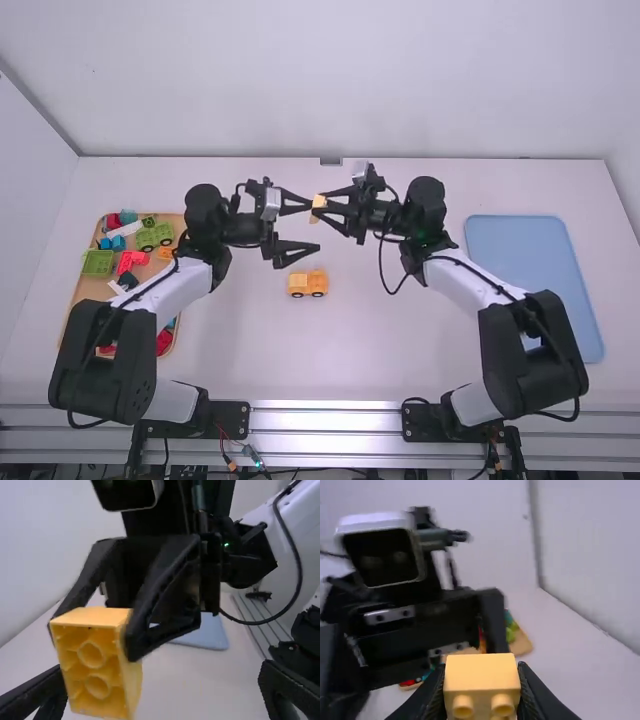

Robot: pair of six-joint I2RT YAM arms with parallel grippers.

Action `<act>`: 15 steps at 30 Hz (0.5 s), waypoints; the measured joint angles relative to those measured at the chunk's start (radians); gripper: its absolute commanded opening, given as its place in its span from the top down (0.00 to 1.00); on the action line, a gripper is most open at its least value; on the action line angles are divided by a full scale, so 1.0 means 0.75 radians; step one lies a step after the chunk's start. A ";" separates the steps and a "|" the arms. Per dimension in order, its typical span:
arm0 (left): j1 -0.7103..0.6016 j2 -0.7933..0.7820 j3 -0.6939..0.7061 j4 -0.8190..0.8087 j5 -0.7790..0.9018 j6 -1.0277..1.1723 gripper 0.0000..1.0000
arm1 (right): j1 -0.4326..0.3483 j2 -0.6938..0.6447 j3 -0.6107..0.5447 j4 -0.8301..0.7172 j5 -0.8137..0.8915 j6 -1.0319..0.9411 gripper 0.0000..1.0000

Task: Assemble lego blocks to make yellow taxi

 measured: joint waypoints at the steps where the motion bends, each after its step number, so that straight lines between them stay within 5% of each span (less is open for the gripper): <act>1: 0.004 0.001 0.001 -0.068 -0.030 0.019 0.01 | -0.006 -0.005 0.000 -0.098 0.107 -0.004 1.00; 8: 0.006 -0.003 0.004 -0.518 -0.326 0.264 0.01 | -0.070 -0.026 0.004 -0.601 0.610 -0.115 1.00; 15: 0.018 -0.003 0.023 -0.719 -0.678 0.420 0.01 | -0.042 -0.039 0.154 -1.261 0.901 -0.370 1.00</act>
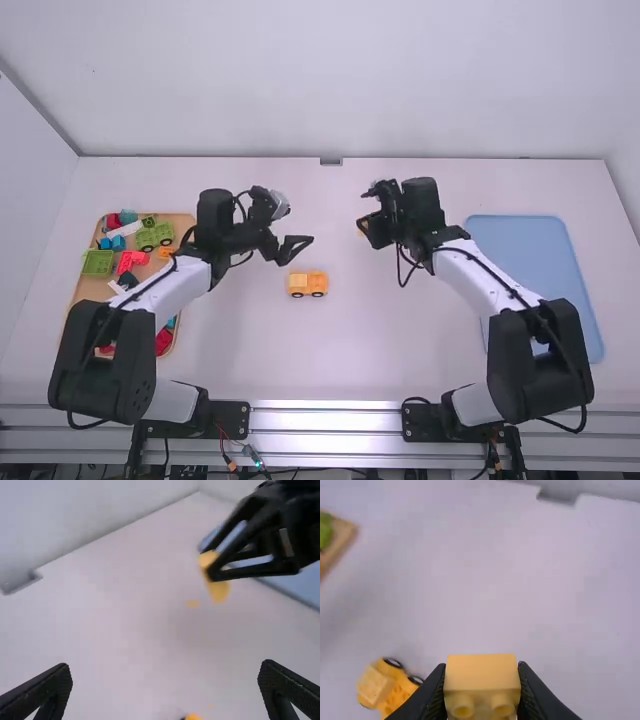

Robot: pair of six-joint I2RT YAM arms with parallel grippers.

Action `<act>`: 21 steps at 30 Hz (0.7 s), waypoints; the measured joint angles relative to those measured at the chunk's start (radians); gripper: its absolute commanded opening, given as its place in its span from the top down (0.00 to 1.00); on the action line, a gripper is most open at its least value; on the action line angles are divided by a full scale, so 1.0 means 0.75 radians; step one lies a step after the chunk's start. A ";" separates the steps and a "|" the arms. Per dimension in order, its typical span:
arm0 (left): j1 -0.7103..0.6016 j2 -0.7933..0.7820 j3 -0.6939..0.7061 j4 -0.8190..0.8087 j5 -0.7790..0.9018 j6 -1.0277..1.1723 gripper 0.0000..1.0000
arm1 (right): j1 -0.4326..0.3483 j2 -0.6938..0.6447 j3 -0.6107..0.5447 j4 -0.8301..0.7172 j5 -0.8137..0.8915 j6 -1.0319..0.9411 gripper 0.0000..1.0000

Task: Assemble lego blocks to make yellow taxi

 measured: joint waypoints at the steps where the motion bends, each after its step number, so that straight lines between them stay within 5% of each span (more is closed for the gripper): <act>1: 0.014 0.000 0.022 -0.070 -0.033 0.025 0.01 | 0.023 0.000 0.043 -0.095 0.047 -0.062 1.00; 7: 0.096 0.000 0.196 -0.381 -0.124 0.169 0.01 | 0.129 0.039 0.202 -0.415 0.195 -0.327 1.00; 13: 0.206 0.000 0.316 -0.509 -0.187 0.226 0.01 | 0.205 0.260 0.306 -0.714 0.267 -0.609 1.00; 21: 0.277 0.000 0.320 -0.552 -0.208 0.232 0.01 | 0.362 0.581 0.419 -0.810 0.452 -0.863 1.00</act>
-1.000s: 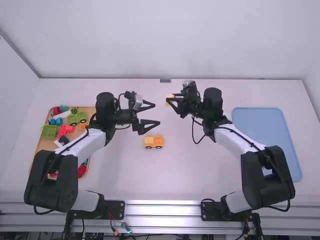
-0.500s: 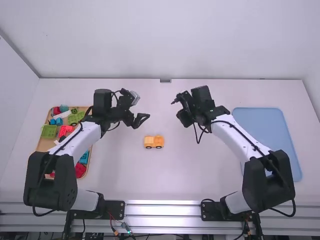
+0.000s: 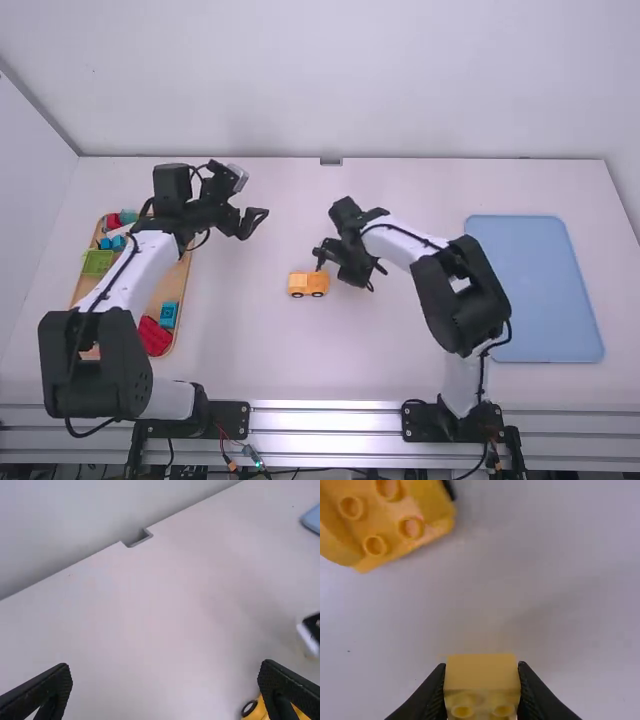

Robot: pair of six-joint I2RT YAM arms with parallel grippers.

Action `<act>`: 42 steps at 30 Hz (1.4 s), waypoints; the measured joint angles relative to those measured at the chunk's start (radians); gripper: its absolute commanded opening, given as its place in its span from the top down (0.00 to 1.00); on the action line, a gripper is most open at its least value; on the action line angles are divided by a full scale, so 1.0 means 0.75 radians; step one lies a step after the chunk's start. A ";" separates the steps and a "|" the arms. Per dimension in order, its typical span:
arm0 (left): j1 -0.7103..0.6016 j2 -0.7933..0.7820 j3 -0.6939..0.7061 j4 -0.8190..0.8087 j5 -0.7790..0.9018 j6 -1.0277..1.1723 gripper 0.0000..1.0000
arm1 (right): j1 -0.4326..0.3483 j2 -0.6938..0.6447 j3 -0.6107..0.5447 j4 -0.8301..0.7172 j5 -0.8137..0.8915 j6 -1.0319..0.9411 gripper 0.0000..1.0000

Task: Assemble lego blocks to make yellow taxi

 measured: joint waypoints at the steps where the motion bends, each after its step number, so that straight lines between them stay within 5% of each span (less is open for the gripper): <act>1: 0.001 0.000 0.000 -0.003 0.000 0.000 0.01 | 0.020 0.021 0.014 -0.007 0.018 -0.022 1.00; 13: 0.001 0.000 0.000 -0.044 0.000 0.011 0.01 | 0.099 0.125 0.116 -0.024 0.147 -0.128 1.00; 17: 0.001 0.000 0.000 -0.049 -0.001 0.015 0.01 | 0.094 0.125 0.116 -0.039 0.157 -0.138 0.84; 18: 0.001 0.000 0.000 -0.050 -0.001 0.015 0.01 | 0.094 0.125 0.116 -0.048 0.156 -0.139 0.71; 20: 0.001 0.000 0.000 -0.049 -0.001 0.016 0.01 | 0.094 0.125 0.116 -0.047 0.156 -0.140 0.66; 21: 0.001 0.000 0.000 -0.050 -0.001 0.016 0.01 | 0.094 0.125 0.116 -0.047 0.152 -0.140 0.48; 22: 0.001 0.000 0.000 -0.050 -0.001 0.015 0.01 | 0.094 0.125 0.116 -0.047 0.150 -0.146 0.10; 23: 0.001 0.000 0.000 -0.053 -0.001 0.016 0.01 | 0.094 0.125 0.116 -0.047 0.144 -0.148 0.01; 35: 0.001 0.000 0.000 -0.080 -0.054 -0.055 0.01 | 0.093 0.099 0.133 -0.116 0.071 -0.168 0.01; 42: 0.001 0.000 -0.006 -0.125 0.010 0.084 0.01 | -0.040 -0.189 0.090 -0.068 -0.251 -0.260 0.01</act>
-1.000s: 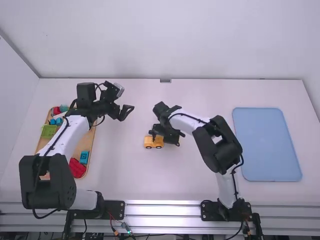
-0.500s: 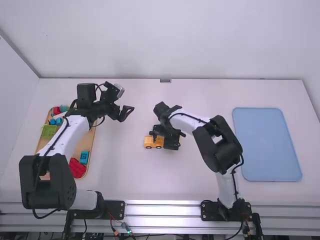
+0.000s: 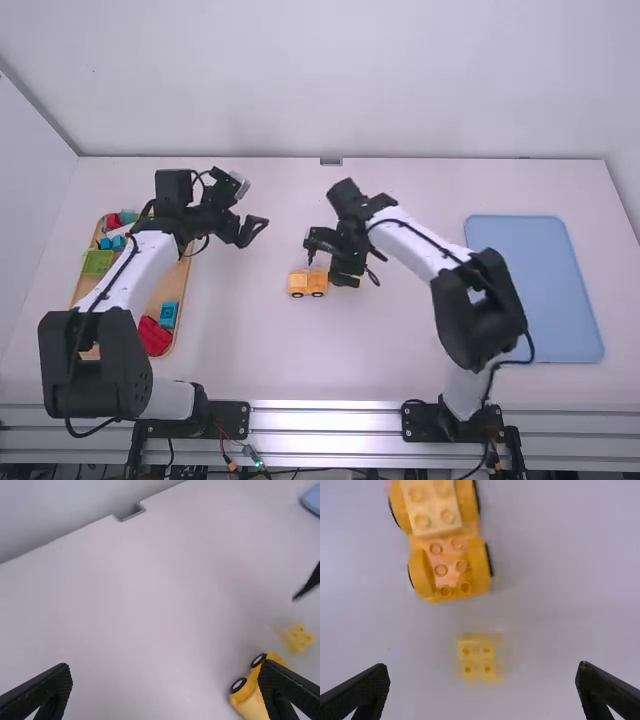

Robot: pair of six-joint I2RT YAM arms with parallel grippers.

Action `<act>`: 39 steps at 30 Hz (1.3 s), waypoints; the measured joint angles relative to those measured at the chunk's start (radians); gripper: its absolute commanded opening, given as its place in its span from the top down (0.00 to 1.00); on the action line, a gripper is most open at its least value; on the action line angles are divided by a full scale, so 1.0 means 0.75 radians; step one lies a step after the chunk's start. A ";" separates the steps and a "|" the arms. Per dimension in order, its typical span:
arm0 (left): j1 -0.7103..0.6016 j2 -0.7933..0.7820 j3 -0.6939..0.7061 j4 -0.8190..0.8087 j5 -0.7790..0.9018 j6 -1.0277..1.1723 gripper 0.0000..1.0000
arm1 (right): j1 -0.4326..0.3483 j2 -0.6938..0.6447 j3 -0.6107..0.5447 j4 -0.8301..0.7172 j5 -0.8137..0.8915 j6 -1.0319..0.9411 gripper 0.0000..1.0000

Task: Assemble lego blocks to make yellow taxi

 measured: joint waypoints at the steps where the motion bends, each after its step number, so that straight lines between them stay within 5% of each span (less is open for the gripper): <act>1: 0.000 0.000 -0.007 0.003 0.032 0.054 0.01 | -0.034 -0.042 -0.022 0.023 -0.057 -0.024 0.01; 9: -0.001 0.104 -0.130 0.031 0.406 0.558 0.01 | -0.305 -0.124 -0.338 0.346 -0.464 -0.148 0.01; 24: -0.092 0.544 -0.158 0.040 0.724 1.071 0.01 | -0.439 -0.121 -0.838 1.020 -0.822 -0.258 0.01; 31: -0.100 0.544 -0.167 0.037 0.748 1.134 0.01 | -0.505 -0.032 -0.905 1.286 -0.946 -0.259 0.02; 39: -0.100 0.544 -0.275 0.130 0.756 1.138 0.01 | -0.507 0.213 -0.842 1.302 -1.051 -0.262 0.11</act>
